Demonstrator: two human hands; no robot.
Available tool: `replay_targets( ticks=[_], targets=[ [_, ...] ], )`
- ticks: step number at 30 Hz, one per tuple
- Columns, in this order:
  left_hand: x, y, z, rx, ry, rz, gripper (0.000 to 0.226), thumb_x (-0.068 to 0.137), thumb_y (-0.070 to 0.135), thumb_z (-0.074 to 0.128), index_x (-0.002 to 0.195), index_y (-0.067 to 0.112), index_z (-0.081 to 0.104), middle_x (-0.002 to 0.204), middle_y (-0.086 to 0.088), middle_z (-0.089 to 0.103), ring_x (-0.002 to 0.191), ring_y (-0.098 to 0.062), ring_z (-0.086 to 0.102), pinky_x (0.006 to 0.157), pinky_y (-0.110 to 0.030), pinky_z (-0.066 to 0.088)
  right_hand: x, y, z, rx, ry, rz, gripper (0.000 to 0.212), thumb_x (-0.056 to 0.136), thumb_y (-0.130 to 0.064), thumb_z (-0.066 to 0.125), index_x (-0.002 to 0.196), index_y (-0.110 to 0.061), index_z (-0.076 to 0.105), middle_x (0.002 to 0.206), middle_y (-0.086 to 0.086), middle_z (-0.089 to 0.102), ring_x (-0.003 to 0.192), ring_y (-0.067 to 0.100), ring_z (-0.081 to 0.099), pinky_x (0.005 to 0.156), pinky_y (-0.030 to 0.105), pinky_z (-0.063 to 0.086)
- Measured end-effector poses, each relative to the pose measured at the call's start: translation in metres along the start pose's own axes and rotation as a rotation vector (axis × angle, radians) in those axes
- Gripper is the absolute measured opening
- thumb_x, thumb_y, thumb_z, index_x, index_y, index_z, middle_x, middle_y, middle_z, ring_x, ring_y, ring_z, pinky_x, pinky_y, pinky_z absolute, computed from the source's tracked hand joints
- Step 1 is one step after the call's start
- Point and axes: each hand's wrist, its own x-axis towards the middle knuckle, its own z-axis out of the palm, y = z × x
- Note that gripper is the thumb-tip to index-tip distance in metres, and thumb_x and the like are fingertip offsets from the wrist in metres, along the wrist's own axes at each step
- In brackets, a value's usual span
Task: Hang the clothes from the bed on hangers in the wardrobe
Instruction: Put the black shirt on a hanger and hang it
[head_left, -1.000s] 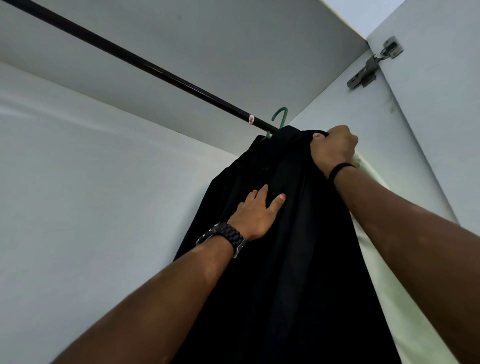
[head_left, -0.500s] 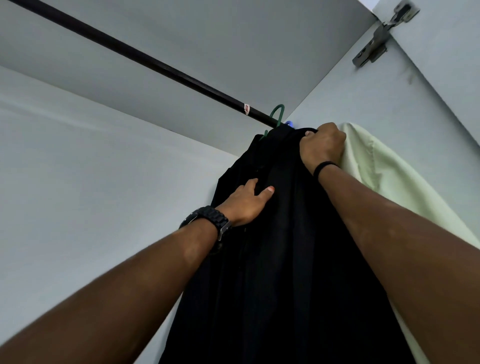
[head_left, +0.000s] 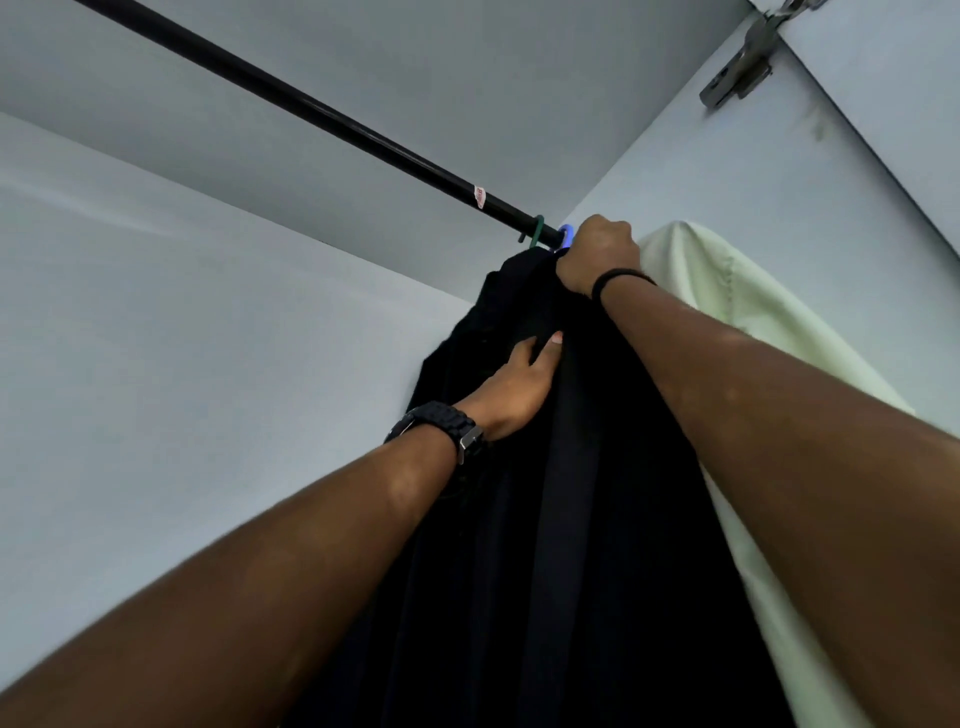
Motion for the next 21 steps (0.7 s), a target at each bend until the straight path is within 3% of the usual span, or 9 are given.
replay_targets(
  ticks=[3,6,12,16,19,21],
  targets=[
    [0.001,0.010,0.008,-0.110,0.046,0.043,0.068,0.097,0.056,0.034,0.154,0.025,0.012,0.156,-0.002,0.028,0.142,-0.019,0.030,0.118,-0.042,0.023,0.001,0.024,-0.015,0.052,-0.104,-0.001,0.038,0.089,-0.026,0.060,0.123,-0.008,0.058,0.131,0.014,0.054,0.125,0.031,0.048,0.098,0.029,0.039],
    [0.007,0.024,0.016,-0.124,0.016,0.044,0.069,0.096,0.051,0.041,0.153,0.031,0.008,0.154,-0.003,0.031,0.139,-0.022,0.035,0.115,-0.043,0.028,0.004,0.037,-0.027,0.083,-0.017,-0.016,0.030,0.089,-0.015,0.054,0.114,-0.010,0.068,0.124,0.011,0.063,0.120,0.027,0.053,0.097,0.024,0.039],
    [0.013,0.045,0.034,-0.071,-0.028,0.053,0.064,0.100,0.048,0.034,0.153,0.024,0.010,0.153,-0.005,0.035,0.136,-0.023,0.039,0.114,-0.039,0.031,0.021,0.034,-0.039,-0.041,0.058,0.064,0.037,0.091,-0.020,0.057,0.123,-0.002,0.052,0.134,0.021,0.046,0.118,0.034,0.053,0.094,0.034,0.044],
    [0.007,0.041,0.031,-0.081,-0.060,0.027,0.062,0.100,0.047,0.037,0.153,0.023,0.015,0.152,-0.004,0.035,0.137,-0.023,0.038,0.115,-0.039,0.030,0.015,0.046,-0.044,-0.062,-0.015,0.053,0.026,0.088,-0.017,0.055,0.108,-0.001,0.060,0.126,0.021,0.055,0.114,0.035,0.055,0.092,0.031,0.046],
    [-0.007,0.036,0.034,-0.108,-0.065,0.014,0.058,0.101,0.045,0.036,0.151,0.022,0.019,0.146,-0.004,0.043,0.130,-0.020,0.045,0.112,-0.039,0.034,-0.006,0.049,-0.051,0.002,-0.097,0.099,0.043,0.082,-0.022,0.068,0.120,-0.005,0.056,0.126,0.014,0.055,0.107,0.028,0.055,0.079,0.025,0.045],
    [-0.023,0.034,0.037,-0.146,-0.089,-0.010,0.057,0.101,0.047,0.033,0.151,0.023,0.020,0.140,-0.003,0.049,0.125,-0.019,0.050,0.109,-0.039,0.038,-0.028,0.047,-0.062,0.080,-0.231,0.166,0.060,0.075,-0.021,0.073,0.128,-0.006,0.048,0.123,0.009,0.053,0.101,0.024,0.054,0.074,0.029,0.050]
  ],
)
